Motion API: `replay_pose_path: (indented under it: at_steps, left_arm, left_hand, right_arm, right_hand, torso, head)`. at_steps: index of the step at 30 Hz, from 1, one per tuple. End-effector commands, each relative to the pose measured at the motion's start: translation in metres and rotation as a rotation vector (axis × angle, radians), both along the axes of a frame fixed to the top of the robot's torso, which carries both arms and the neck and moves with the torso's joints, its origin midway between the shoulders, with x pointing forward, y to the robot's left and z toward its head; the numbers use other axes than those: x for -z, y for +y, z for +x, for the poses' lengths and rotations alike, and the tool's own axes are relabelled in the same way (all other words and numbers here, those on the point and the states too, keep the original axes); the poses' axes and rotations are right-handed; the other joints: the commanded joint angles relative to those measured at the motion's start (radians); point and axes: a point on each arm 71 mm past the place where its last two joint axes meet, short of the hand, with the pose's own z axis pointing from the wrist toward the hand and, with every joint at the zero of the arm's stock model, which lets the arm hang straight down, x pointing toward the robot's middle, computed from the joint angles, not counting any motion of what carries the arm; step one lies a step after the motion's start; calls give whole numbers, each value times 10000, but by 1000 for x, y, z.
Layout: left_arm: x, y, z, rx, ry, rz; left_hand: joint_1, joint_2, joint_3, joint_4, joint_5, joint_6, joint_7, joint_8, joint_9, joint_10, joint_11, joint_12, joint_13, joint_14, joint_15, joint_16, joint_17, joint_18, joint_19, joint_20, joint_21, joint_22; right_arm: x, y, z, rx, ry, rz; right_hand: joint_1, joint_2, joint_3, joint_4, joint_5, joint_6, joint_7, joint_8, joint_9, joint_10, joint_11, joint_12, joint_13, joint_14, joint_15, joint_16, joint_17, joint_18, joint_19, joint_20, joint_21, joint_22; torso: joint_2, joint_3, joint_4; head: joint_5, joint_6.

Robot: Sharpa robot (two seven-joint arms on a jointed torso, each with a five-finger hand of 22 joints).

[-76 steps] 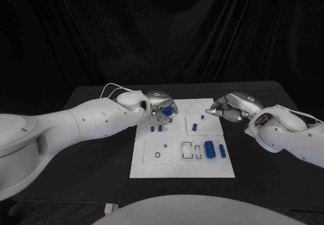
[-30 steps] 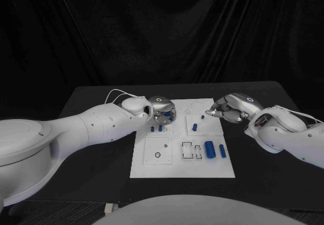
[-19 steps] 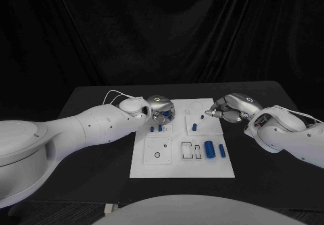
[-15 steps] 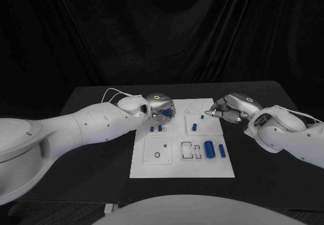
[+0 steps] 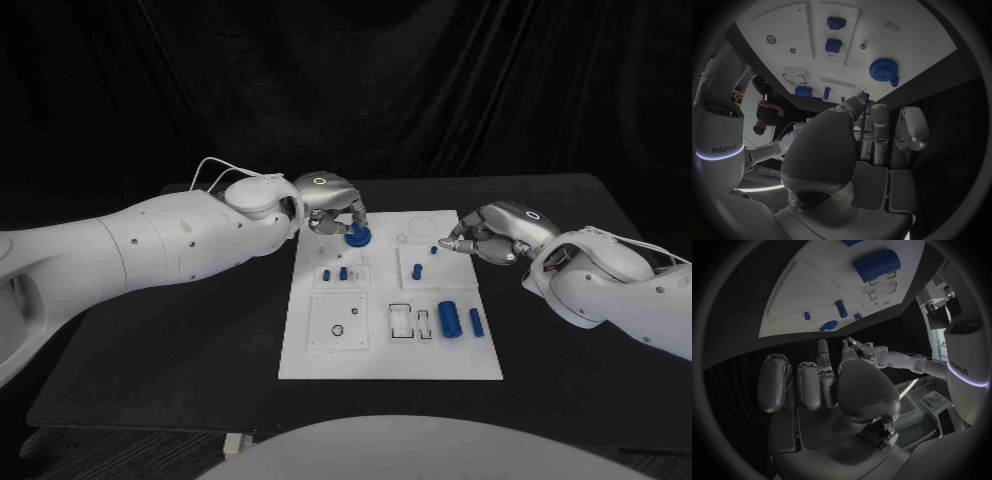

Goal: Assemble the parts on the task board

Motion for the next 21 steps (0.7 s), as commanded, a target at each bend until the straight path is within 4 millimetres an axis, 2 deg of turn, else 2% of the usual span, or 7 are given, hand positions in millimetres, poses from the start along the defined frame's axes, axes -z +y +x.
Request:
replay_pose_path:
  at_steps: [1,5,13,21]
  left_arm:
    - [3,1,-1,58,517,368]
    - [10,7,-2,-16,786,521]
    - [25,12,-6,-228,946,516]
    - [35,16,-7,-428,962,480]
  left_hand:
    - [-76,-57,-10,68,-129,-56,-3,-43,-16,-59,7,-44,-6,-87,2,-19,-11,16,-80,-2,-80,1462]
    - [-113,-85,-36,96,-170,-41,13,-33,-19,-70,21,-65,-2,-68,6,45,78,1,-50,3,-16,1482]
    - [-112,-90,-40,101,-115,13,21,-3,-15,-3,20,-47,24,-11,5,152,200,-14,-13,9,53,1505]
    - [-124,-92,-47,112,-57,53,43,18,-11,28,35,-42,41,-53,8,127,132,-9,-28,12,26,1500]
  right_arm:
    - [2,-1,0,166,174,-72]
    - [3,1,1,146,197,-84]
    - [3,2,1,117,209,-86]
    - [4,2,1,111,217,-82]
  right_hand:
    - [102,24,-41,-10,34,72,16,26,16,1066,-54,-15,2603,422,45,-64,-13,156,172,46,-30,1779]
    - [103,25,-41,-10,32,77,15,27,17,1066,-55,-15,2603,419,44,-70,-27,155,173,46,-29,1780]
    - [105,27,-41,-11,32,78,14,25,17,1066,-57,-15,2603,421,43,-67,-18,157,170,45,-39,1777]
    - [105,27,-41,-11,32,78,14,25,17,1066,-57,-15,2603,421,43,-67,-18,157,170,45,-39,1777]
  torso:
    - [8,0,-7]
    - [-7,4,1]
    - [33,-11,-3]
    - [17,-4,5]
  head:
    - [32,2]
    - [40,2]
    - [60,2]
    - [45,2]
